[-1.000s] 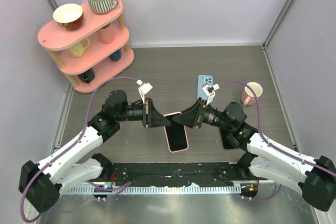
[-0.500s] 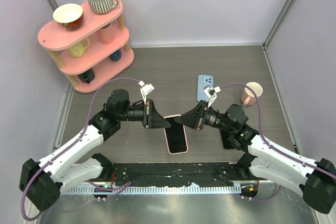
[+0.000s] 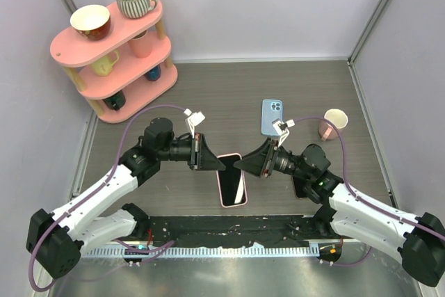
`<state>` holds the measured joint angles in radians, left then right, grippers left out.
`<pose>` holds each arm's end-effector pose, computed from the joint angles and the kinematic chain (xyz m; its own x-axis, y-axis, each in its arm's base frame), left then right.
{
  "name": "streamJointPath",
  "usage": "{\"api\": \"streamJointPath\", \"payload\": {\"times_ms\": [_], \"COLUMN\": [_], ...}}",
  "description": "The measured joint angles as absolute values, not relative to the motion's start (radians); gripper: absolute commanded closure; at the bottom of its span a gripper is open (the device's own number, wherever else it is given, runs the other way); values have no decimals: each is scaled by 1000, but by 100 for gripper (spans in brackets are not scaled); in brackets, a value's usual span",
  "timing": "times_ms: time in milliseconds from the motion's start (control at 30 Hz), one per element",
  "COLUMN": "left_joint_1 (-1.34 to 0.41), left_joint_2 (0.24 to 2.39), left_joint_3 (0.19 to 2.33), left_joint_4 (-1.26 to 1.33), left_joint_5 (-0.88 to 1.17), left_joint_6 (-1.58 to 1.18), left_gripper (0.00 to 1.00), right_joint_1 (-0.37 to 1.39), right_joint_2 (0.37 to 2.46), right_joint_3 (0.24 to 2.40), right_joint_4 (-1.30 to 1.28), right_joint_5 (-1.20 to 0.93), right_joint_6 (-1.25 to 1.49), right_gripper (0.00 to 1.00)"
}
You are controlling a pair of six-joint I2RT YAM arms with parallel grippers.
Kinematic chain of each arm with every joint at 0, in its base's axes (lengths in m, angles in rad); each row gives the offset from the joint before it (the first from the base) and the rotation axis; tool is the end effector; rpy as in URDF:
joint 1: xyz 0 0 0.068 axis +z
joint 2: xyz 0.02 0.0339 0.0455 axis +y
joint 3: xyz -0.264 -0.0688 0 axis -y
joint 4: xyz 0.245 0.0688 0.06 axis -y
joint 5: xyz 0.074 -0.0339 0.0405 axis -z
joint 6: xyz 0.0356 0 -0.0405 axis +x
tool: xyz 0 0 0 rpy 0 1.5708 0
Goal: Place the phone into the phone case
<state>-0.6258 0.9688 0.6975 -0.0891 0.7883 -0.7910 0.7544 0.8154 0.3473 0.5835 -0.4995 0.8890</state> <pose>0.1598 -0.1466 0.2883 -0.8771 0.0153 -0.4801 0.4653 0.2754 -0.8412 0.1262 0.1421 0.2608 -0.6831 0.2933 -0.6688 -0.6625 0.1365 0.7365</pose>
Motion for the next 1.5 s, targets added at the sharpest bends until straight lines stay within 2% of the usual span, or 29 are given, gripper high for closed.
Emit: {"api": "streamJointPath", "payload": {"times_ms": [133, 233, 267, 500, 533, 567, 667, 833, 967, 1133, 1333, 1500], "left_joint_1": [-623, -619, -619, -618, -618, -618, -615, -570, -562, -561, -561, -561], "left_joint_2": [971, 969, 967, 959, 958, 957, 955, 955, 950, 863, 661, 572], "left_joint_3": [691, 676, 672, 672, 672, 672, 680, 782, 916, 950, 814, 804], "left_joint_4": [-56, -17, -5, -3, -6, -12, -45, -225, -355, -447, -483, -506], "left_joint_5": [804, 818, 822, 807, 802, 794, 746, 554, 376, 136, -43, -151], "left_joint_6": [-856, -896, -911, -908, -906, -904, -888, -788, -684, -558, -471, -437], "left_gripper": [100, 100, 100, 100, 93, 67, 31, 8, 0, 0, 0, 0], "right_joint_1": [749, 745, 743, 743, 744, 745, 751, 753, 760, 763, 763, 771], "right_joint_2": [802, 803, 803, 802, 802, 802, 801, 794, 813, 926, 1274, 1605], "right_joint_3": [303, 293, 289, 266, 265, 265, 265, 266, 266, 276, 403, 587], "right_joint_4": [653, 677, 683, 713, 713, 711, 707, 664, 624, 598, 628, 767], "right_joint_5": [-513, -514, -513, -482, -477, -472, -457, -447, -439, -375, -328, -336], "right_joint_6": [927, 941, 945, 972, 970, 968, 953, 921, 900, 884, 871, 888], "right_gripper": [61, 81, 98, 99, 99, 99, 99, 99, 99, 99, 99, 99]}}
